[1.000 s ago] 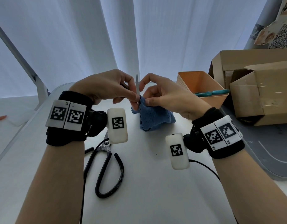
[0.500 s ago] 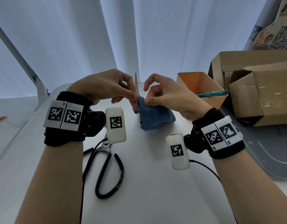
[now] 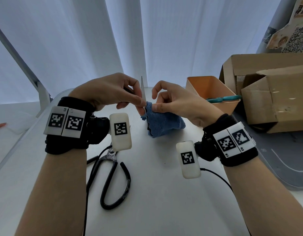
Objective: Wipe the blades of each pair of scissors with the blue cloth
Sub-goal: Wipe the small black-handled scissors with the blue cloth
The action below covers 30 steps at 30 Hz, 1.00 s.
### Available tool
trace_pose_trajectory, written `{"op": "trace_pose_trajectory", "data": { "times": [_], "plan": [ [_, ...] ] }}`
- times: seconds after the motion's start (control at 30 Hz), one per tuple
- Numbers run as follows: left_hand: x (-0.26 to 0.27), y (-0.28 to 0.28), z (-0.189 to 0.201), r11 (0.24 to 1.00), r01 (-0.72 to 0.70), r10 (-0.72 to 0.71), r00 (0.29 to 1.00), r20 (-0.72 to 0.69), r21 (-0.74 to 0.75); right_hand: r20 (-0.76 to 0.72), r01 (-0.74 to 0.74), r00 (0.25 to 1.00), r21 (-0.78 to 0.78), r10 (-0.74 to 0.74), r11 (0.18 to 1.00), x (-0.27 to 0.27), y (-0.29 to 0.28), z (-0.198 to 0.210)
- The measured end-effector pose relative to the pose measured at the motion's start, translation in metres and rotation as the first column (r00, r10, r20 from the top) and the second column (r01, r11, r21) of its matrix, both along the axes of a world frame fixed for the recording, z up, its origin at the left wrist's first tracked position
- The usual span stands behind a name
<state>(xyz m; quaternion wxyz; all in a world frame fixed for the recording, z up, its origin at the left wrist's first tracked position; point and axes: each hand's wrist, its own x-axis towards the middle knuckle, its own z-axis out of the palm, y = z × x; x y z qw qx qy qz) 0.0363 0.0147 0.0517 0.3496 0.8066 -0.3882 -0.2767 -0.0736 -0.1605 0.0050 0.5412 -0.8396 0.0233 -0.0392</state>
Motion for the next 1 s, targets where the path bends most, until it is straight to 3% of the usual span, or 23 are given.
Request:
{"op": "trace_pose_trajectory", "data": {
  "times": [0.47,1.0],
  "plan": [
    [0.002,0.003,0.000,1.000,0.004,-0.004,1.000,-0.006,0.001,-0.002,-0.066,0.998,0.049,0.066,0.997,-0.001,-0.007,-0.001],
    [0.003,0.006,-0.001,1.000,-0.014,0.014,1.000,-0.009,-0.009,-0.018,-0.021,1.000,0.063,0.022,0.998,0.001,-0.011,-0.007]
  ]
}}
